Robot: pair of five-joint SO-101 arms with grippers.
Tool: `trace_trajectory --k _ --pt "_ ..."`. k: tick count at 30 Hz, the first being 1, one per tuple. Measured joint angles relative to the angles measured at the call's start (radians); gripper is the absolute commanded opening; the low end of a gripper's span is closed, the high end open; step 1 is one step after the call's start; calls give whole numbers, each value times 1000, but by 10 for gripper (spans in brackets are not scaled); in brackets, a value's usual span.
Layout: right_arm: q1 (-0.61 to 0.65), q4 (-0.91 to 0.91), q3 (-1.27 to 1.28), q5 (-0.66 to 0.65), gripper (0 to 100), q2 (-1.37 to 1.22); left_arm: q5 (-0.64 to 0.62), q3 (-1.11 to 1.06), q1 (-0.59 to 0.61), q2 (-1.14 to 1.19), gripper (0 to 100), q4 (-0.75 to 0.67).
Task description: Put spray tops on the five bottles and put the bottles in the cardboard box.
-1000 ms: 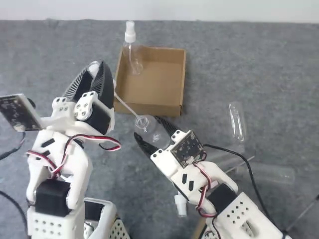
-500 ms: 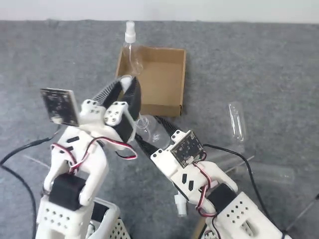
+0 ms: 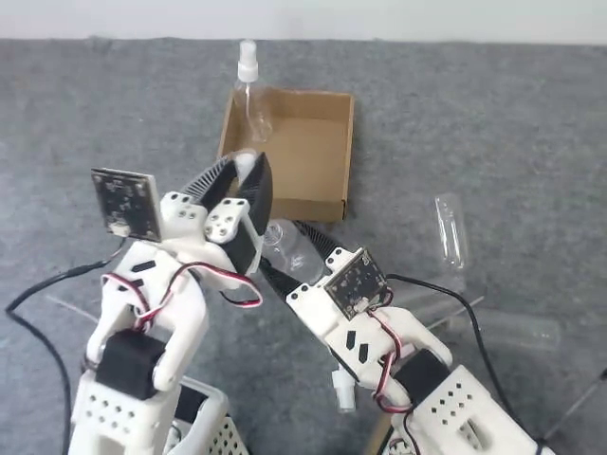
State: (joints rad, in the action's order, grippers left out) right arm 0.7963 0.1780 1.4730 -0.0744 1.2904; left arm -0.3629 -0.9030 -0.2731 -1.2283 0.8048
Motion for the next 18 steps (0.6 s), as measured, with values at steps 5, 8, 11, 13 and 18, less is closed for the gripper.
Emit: trace_trajectory --k 5,8,11,13,18 --pt "-26 0 0 0 7 0 5 -51 -46 2 13 0" --pt "-31 0 0 0 7 0 5 -72 -49 2 13 -9" --pt "-32 0 0 0 7 0 6 -75 -54 2 14 -9" --pt "-41 0 0 0 7 0 8 -75 -58 2 15 -9" --pt "-60 0 0 0 8 0 35 -75 -60 2 15 -9"
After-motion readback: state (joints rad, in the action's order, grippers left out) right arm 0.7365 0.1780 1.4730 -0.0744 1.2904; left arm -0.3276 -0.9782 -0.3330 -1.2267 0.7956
